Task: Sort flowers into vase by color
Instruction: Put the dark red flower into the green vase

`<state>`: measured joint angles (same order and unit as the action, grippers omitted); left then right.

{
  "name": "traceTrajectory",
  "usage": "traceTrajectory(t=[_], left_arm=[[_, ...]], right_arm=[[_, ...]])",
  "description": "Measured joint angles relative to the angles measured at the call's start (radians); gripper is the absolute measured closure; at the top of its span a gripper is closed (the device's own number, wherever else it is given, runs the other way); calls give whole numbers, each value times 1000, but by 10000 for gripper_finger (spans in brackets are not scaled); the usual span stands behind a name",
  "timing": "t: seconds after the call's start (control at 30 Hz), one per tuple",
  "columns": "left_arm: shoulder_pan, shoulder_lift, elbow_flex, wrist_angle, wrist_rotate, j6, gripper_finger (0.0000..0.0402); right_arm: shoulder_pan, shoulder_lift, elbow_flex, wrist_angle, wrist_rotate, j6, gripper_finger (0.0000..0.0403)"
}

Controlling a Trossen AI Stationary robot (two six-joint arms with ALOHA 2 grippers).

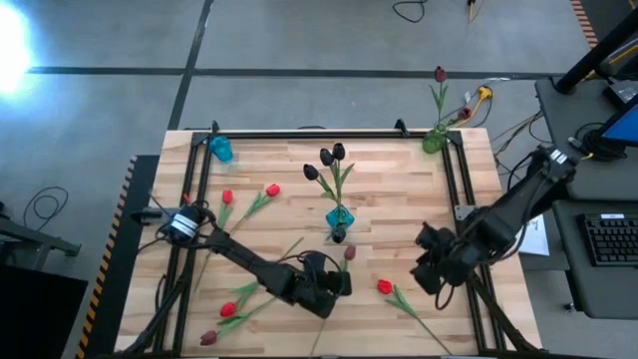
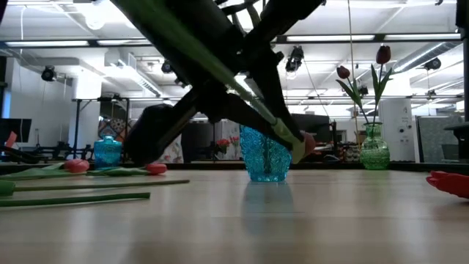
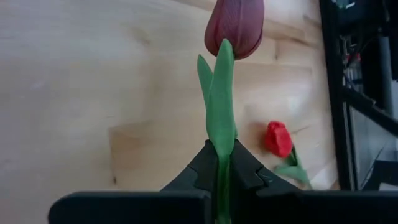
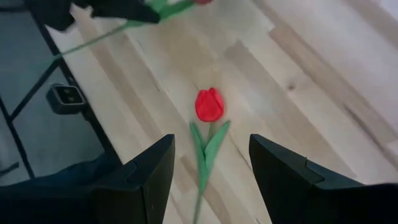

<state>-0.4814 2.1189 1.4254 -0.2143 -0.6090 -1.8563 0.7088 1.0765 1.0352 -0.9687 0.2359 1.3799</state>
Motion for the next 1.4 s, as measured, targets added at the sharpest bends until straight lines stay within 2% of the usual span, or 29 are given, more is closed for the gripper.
traceTrajectory(t=[0.17, 0.37, 0.53, 0.67, 0.8, 0.9, 1.0, 1.07, 1.2, 1.4], left_arm=[[21, 1, 1, 47, 0, 41, 372], [30, 1, 2, 109, 44, 107, 278], [13, -40, 1, 10, 64, 184, 211], [3, -108, 1, -204, 164, 273, 180], [-25, -213, 1, -500, 181, 357, 167], [-49, -286, 0, -736, 164, 414, 167], [-61, -353, -21, -888, 151, 487, 170], [-66, -398, -54, -914, 152, 539, 171], [-90, -474, -152, -912, 181, 581, 171], [-145, -560, -345, -908, 177, 512, 171]], right_arm=[[3, 63, -32, 67, 0, 10, 204], [-3, 136, -39, 173, 2, 14, 204], [-3, 211, -39, 245, 1, 97, 204], [-4, 293, -35, 323, 1, 214, 204], [-11, 388, -23, 422, 32, 362, 204], [-18, 464, 1, 478, 92, 473, 204], [-35, 540, 49, 488, 163, 555, 204], [-57, 589, 83, 484, 200, 597, 204], [-113, 683, 135, 466, 210, 657, 204], [-153, 773, 165, 477, 208, 757, 204]])
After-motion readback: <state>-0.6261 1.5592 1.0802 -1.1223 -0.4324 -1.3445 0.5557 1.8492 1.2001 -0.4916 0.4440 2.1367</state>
